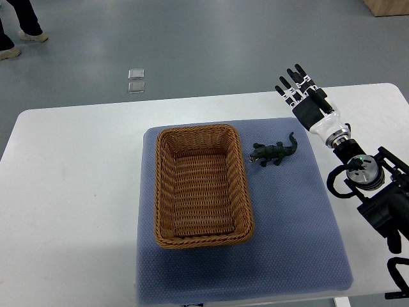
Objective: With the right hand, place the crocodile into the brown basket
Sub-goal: 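Move the right hand over the green toy crocodile beside the basket, then lower the right hand and close its fingers around the crocodile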
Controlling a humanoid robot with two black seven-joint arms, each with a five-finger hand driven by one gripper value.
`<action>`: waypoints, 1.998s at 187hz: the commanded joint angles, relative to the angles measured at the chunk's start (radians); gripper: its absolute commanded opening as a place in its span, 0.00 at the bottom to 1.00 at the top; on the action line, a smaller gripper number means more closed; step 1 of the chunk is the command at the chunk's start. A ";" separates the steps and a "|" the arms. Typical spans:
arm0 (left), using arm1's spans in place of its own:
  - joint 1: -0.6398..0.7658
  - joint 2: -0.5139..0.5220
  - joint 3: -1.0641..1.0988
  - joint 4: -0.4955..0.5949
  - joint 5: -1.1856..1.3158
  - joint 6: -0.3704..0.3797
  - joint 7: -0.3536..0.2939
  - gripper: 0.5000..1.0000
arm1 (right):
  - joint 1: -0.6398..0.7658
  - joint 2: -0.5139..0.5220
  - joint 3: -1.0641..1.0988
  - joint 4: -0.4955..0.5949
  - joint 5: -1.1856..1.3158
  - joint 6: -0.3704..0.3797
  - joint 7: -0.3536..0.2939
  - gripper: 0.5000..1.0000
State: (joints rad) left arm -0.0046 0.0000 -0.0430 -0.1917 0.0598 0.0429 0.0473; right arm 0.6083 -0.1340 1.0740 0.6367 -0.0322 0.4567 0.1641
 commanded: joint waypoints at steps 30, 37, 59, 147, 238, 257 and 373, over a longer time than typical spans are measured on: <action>0.000 0.000 -0.002 0.000 0.000 0.000 0.000 1.00 | 0.008 -0.010 -0.019 0.001 -0.012 0.017 0.000 0.86; 0.000 0.000 -0.002 0.000 0.000 0.000 0.000 1.00 | 0.008 -0.012 -0.019 0.001 -0.021 0.025 0.000 0.86; 0.000 0.000 -0.002 0.000 0.000 0.000 0.000 1.00 | 0.016 -0.015 -0.037 0.001 -0.127 0.042 -0.001 0.86; -0.008 0.000 -0.005 0.000 -0.002 0.008 0.000 1.00 | 0.265 -0.289 -0.296 0.090 -0.879 0.154 -0.028 0.86; -0.008 0.000 -0.005 0.000 -0.002 0.003 0.000 1.00 | 0.484 -0.317 -0.749 0.248 -1.420 0.065 -0.106 0.85; -0.008 0.000 -0.005 0.000 -0.002 0.003 0.000 1.00 | 0.472 -0.311 -0.750 0.248 -1.427 0.057 -0.110 0.85; -0.008 0.000 -0.005 -0.003 0.000 0.000 0.000 1.00 | 0.409 -0.285 -0.815 0.236 -1.437 -0.033 -0.110 0.80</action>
State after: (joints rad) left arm -0.0123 0.0000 -0.0475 -0.1951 0.0594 0.0442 0.0476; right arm 1.0208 -0.4244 0.2641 0.8761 -1.4637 0.4321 0.0524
